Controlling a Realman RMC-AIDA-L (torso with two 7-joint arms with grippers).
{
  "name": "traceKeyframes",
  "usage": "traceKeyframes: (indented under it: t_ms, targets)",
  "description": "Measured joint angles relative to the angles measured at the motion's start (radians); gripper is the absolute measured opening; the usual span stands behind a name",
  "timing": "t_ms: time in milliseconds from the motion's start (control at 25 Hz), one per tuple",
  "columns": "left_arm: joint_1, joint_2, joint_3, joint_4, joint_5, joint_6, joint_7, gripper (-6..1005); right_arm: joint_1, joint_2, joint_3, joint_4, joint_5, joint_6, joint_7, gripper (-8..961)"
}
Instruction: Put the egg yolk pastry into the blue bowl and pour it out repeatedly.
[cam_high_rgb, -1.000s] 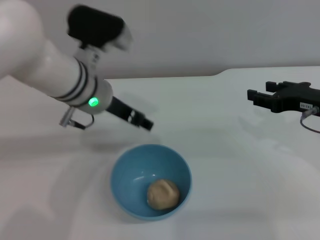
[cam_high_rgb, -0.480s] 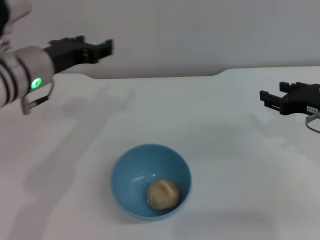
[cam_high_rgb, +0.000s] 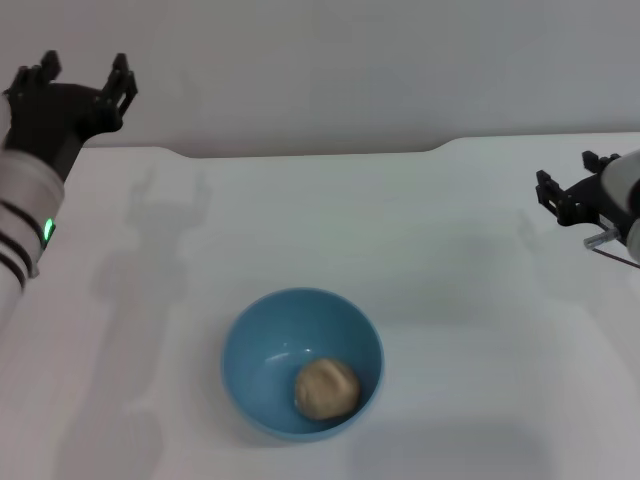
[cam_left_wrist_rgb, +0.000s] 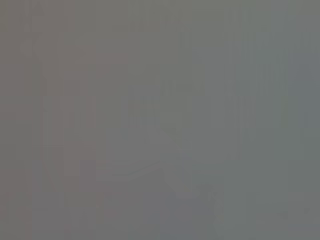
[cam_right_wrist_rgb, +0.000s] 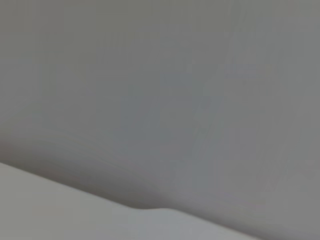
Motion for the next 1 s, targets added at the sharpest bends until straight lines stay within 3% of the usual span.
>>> traceKeyframes:
  t_ms: [120,240,400,640,1000]
  targets:
    - [-0.008,-0.001,0.111,-0.118,0.086,-0.264,-0.068,719,0.017,-0.006,-0.166,0.068,-0.011,0.238,0.092,551]
    - [-0.038,-0.003,0.177,-0.265,0.145,-0.486,-0.200,716,0.023,-0.008,-0.220,0.104,-0.052,0.324,0.192,552]
    - [-0.089,-0.005,0.249,-0.479,0.157,-0.737,-0.380,716,0.029,-0.007,-0.288,0.204,-0.249,0.451,0.513,552]
    - [-0.114,-0.011,0.317,-0.611,0.154,-0.855,-0.416,717,0.032,-0.006,-0.420,0.333,-0.423,0.603,0.897,552]
    - [-0.115,-0.014,0.406,-0.685,0.150,-0.863,-0.419,716,0.030,0.006,-0.717,0.459,-0.427,0.878,0.906,551]
